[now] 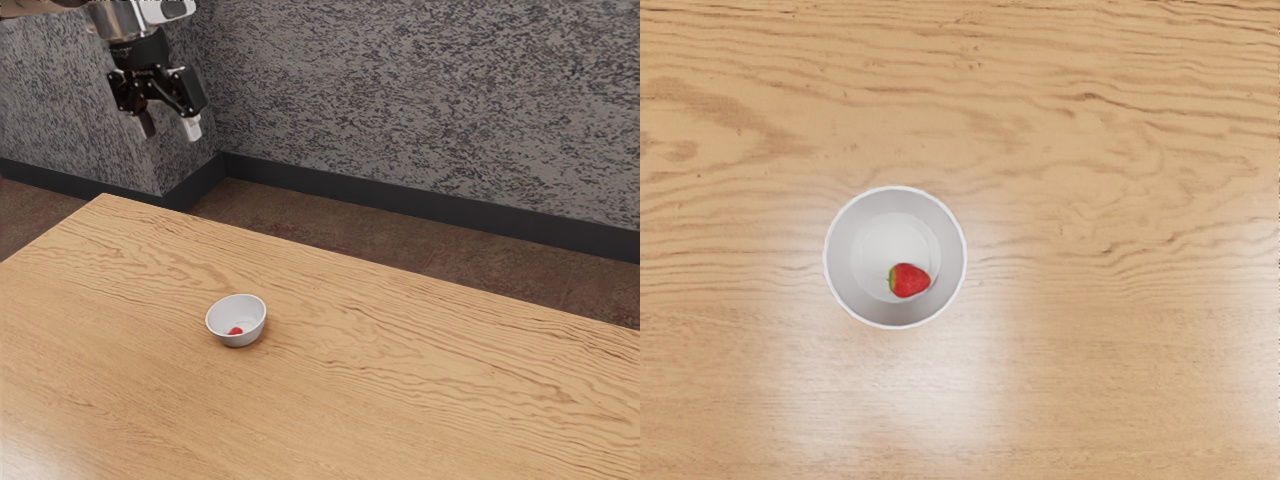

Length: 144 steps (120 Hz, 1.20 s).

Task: Take strawberry from the bowl

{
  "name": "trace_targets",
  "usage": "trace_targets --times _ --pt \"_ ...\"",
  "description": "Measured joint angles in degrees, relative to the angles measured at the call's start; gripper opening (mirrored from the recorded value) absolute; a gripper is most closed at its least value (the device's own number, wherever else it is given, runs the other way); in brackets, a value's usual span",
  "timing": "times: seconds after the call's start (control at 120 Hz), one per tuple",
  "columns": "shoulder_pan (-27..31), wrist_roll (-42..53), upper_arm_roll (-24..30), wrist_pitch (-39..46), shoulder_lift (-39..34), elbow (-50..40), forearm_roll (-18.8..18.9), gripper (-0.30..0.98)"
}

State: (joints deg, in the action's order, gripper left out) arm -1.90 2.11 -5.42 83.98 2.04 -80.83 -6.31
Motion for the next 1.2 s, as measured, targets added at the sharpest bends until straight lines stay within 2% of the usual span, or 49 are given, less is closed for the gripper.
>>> trace_targets --times 0.192,0.342,0.5,0.633,0.808,0.925,1.2 --pt "1.56 -0.37 -0.02 0.66 3.35 0.49 -2.89 0.67" --pt "3.25 -1.83 -0.28 1.49 14.77 0.53 -4.7 0.67" --pt "0.01 -3.27 -1.57 5.48 25.26 0.16 -6.8 0.67" --pt "-1.64 -5.28 -2.57 8.86 22.67 -8.42 -8.29 0.64" --pt "-1.89 -7.99 -3.57 11.15 22.33 -10.13 -7.64 0.38" --pt "-2.04 -9.4 -3.96 11.76 22.69 -10.65 -7.32 0.26" --pt "-3.7 -12.06 -6.26 12.73 26.51 -11.09 -8.67 0.19"
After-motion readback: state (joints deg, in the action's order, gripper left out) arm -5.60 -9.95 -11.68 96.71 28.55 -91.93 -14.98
